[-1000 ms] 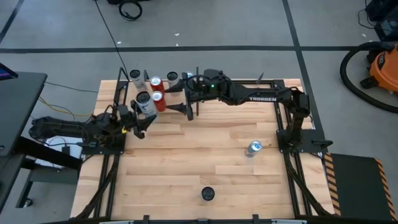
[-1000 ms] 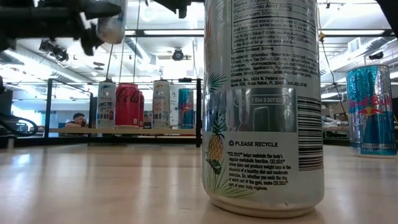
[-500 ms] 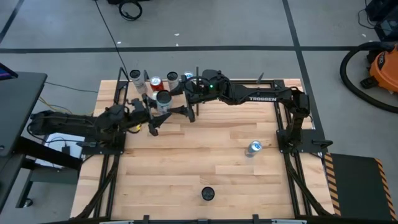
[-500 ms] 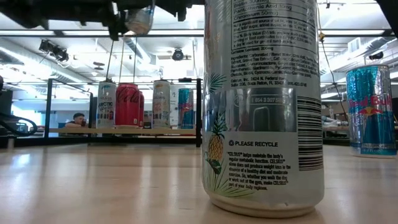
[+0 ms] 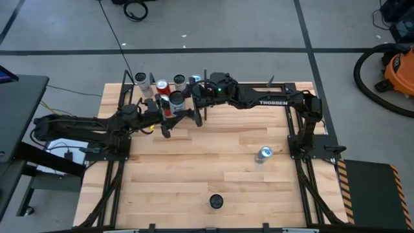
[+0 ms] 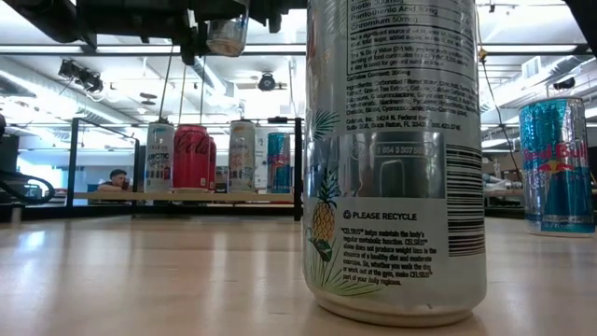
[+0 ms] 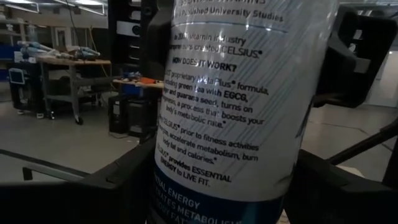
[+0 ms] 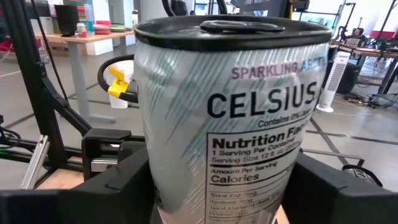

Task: Place canned beverage on shelf
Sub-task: Put the blue-white soda can on the shelf aligned with the other blue-white soda can

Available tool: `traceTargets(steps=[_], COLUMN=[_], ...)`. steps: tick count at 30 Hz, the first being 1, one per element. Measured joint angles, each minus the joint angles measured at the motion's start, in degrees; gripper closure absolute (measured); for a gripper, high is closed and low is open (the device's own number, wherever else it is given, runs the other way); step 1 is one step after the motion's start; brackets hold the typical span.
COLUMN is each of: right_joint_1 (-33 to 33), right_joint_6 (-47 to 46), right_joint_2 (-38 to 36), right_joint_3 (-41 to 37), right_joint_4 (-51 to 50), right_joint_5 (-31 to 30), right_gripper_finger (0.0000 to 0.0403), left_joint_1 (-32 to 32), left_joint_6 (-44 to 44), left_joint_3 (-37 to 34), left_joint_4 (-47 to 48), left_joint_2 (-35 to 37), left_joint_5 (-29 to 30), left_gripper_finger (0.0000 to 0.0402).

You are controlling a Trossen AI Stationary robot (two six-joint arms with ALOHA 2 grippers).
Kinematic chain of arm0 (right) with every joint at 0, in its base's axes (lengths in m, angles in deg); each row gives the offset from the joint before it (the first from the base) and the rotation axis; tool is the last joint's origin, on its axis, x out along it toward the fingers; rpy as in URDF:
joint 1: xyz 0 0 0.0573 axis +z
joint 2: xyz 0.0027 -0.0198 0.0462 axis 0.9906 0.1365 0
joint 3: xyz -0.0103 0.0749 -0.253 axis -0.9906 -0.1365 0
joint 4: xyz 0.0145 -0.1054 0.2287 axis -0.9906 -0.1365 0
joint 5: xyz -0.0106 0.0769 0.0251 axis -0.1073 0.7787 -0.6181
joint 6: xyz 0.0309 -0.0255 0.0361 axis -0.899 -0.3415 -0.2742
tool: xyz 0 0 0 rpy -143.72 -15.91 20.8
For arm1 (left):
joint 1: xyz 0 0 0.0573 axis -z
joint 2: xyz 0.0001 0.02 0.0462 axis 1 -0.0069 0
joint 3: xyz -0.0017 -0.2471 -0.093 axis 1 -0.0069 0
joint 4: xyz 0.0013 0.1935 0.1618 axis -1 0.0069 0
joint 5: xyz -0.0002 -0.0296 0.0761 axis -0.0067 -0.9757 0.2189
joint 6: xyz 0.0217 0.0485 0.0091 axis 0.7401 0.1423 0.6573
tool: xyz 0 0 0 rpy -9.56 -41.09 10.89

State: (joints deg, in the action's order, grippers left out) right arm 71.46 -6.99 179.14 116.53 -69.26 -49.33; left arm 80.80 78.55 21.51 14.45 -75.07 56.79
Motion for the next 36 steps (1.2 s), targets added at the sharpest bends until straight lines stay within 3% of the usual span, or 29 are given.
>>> traceTargets(steps=[2,18,29,36], right_joint_1=[0.02,0.09,0.09,0.04], right_joint_6=[0.00,0.57,-0.09,-0.34], right_joint_2=[0.00,0.00,0.22,0.18], right_joint_3=[0.01,0.04,-0.11,-0.11], right_joint_4=[-0.31,-0.84,-2.96,-4.91], right_joint_5=[-0.26,-0.80,-1.67,-2.88], right_gripper_finger=[0.0148,0.0148,0.0148,0.0148], left_joint_1=[-0.29,-0.43,-0.45,-2.20], left_joint_6=[-0.39,1.78,6.35,8.26], left_joint_3=[0.00,-0.02,0.07,0.04], left_joint_4=[0.08,0.16,0.25,8.80], left_joint_2=[0.00,0.09,0.28,3.35], left_joint_5=[-0.18,-1.80,-5.14,-5.31], left_gripper_finger=[0.0125,0.0124,0.0061,0.0045])
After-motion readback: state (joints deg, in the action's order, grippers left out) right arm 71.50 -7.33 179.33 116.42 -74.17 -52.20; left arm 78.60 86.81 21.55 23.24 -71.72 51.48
